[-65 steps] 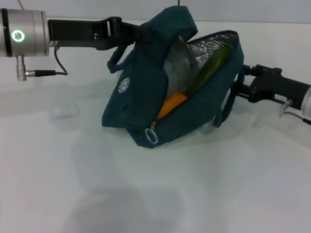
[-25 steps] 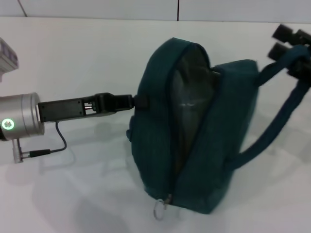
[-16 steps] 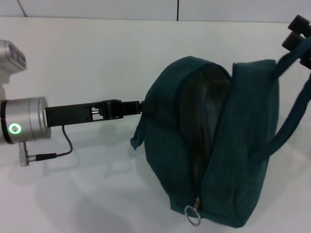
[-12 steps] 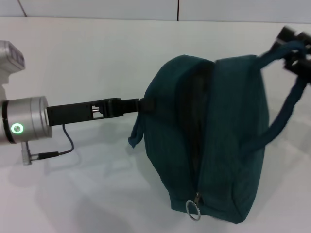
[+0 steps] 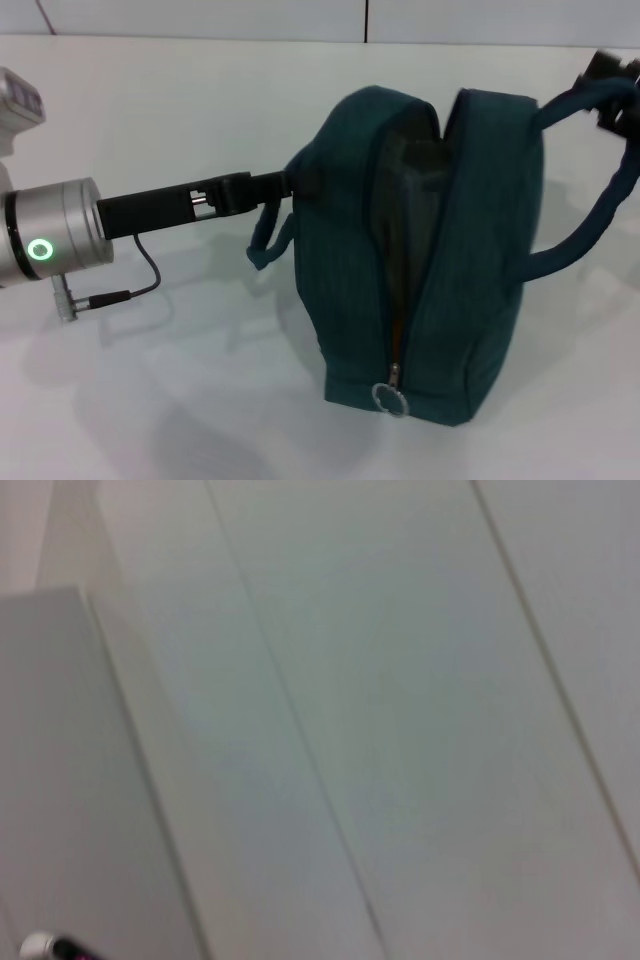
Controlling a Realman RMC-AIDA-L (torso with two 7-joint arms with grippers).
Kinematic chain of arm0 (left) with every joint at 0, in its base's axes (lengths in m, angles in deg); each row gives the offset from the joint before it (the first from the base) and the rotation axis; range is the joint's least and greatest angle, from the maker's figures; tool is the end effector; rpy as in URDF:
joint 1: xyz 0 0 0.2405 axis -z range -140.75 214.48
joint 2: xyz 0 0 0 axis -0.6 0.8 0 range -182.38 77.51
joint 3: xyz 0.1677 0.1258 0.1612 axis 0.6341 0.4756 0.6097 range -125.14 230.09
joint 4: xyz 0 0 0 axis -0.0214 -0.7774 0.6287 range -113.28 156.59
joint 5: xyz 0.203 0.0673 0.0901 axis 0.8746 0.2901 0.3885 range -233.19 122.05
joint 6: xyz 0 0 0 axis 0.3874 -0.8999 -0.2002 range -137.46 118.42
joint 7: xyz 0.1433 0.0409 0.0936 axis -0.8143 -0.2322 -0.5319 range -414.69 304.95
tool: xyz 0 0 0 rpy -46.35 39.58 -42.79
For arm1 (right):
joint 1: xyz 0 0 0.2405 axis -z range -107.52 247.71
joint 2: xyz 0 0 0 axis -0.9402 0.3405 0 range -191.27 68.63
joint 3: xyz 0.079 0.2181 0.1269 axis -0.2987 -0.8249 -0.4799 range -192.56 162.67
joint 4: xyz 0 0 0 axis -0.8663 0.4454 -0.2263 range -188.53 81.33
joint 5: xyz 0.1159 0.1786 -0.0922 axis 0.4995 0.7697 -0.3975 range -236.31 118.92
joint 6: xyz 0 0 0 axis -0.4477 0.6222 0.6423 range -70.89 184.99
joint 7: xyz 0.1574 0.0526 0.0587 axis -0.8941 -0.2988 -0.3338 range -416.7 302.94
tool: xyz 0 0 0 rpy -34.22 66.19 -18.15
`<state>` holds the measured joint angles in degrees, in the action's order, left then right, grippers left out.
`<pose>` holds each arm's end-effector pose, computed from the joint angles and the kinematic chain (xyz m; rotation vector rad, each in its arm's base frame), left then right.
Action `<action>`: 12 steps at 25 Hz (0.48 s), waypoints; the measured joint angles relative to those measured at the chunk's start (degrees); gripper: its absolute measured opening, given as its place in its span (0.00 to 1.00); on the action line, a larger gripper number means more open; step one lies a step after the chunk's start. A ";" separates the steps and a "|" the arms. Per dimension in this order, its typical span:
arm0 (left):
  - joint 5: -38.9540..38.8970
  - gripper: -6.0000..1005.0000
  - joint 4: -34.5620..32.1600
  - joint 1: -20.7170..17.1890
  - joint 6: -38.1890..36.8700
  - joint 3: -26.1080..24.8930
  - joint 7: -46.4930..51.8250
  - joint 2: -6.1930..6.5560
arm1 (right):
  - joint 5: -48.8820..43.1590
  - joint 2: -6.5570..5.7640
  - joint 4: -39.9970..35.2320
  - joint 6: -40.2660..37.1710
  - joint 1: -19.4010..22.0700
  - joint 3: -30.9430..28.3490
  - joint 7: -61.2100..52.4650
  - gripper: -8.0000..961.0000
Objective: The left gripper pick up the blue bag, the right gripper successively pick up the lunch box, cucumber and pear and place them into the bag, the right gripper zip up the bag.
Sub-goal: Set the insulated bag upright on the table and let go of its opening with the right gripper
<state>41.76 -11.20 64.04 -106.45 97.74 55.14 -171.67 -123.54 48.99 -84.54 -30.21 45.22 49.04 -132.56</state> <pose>-0.2412 0.3373 -0.0297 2.4813 1.4059 1.1958 0.2483 0.3780 0.0336 -2.3913 0.5824 1.2289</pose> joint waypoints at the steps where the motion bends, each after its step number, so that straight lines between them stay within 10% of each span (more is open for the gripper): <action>1: -0.66 0.07 0.31 -0.10 0.00 0.00 -0.28 0.00 | -1.64 -0.48 0.26 -0.05 -0.46 0.03 -1.20 0.65; 12: -2.48 0.07 1.41 -0.68 0.00 0.01 -1.54 0.02 | -11.75 -1.29 0.48 2.32 -1.57 0.12 -8.67 0.65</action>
<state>39.28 -9.79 63.36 -106.46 97.74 53.60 -171.65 -135.30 47.70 -84.05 -27.89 43.65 49.16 -141.23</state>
